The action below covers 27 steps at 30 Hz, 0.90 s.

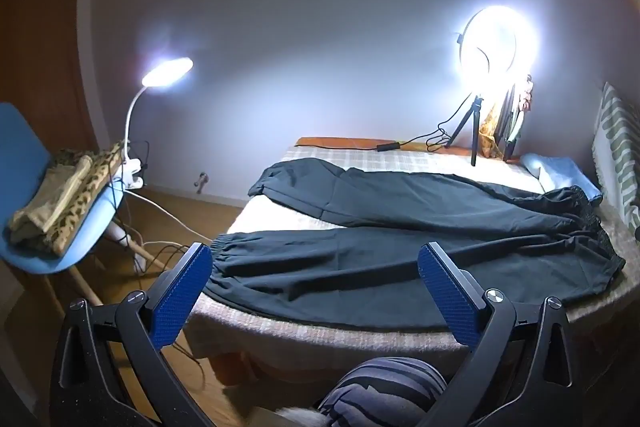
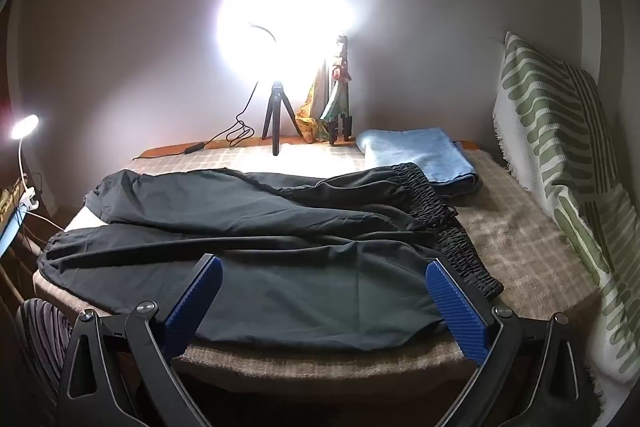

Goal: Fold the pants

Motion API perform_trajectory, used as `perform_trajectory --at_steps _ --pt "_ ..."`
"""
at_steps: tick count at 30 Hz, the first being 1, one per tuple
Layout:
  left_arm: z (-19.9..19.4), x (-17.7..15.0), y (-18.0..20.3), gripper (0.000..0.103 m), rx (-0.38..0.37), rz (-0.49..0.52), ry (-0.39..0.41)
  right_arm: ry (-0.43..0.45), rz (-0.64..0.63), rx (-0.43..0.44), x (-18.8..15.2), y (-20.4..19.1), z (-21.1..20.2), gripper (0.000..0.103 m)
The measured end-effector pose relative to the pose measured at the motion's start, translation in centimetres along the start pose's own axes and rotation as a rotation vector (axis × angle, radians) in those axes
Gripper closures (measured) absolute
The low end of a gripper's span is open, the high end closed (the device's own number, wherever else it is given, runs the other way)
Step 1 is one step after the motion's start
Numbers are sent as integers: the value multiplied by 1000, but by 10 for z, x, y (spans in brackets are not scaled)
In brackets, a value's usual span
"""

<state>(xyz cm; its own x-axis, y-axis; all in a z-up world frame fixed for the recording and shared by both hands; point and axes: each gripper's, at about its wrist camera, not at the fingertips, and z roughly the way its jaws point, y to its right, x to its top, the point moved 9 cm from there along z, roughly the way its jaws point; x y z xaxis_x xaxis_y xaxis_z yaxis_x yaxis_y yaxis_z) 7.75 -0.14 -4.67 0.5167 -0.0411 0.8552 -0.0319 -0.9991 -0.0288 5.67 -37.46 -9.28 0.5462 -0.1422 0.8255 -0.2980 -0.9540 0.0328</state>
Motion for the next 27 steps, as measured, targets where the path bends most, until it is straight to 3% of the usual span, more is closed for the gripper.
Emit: perform_trajectory --at_steps 4,27 --pt "-8 6 -5 1 -23 -32 33 45 16 3 6 3 -11 0" --pt "-11 12 2 1 -8 -37 48 41 -17 13 6 -10 -12 0"
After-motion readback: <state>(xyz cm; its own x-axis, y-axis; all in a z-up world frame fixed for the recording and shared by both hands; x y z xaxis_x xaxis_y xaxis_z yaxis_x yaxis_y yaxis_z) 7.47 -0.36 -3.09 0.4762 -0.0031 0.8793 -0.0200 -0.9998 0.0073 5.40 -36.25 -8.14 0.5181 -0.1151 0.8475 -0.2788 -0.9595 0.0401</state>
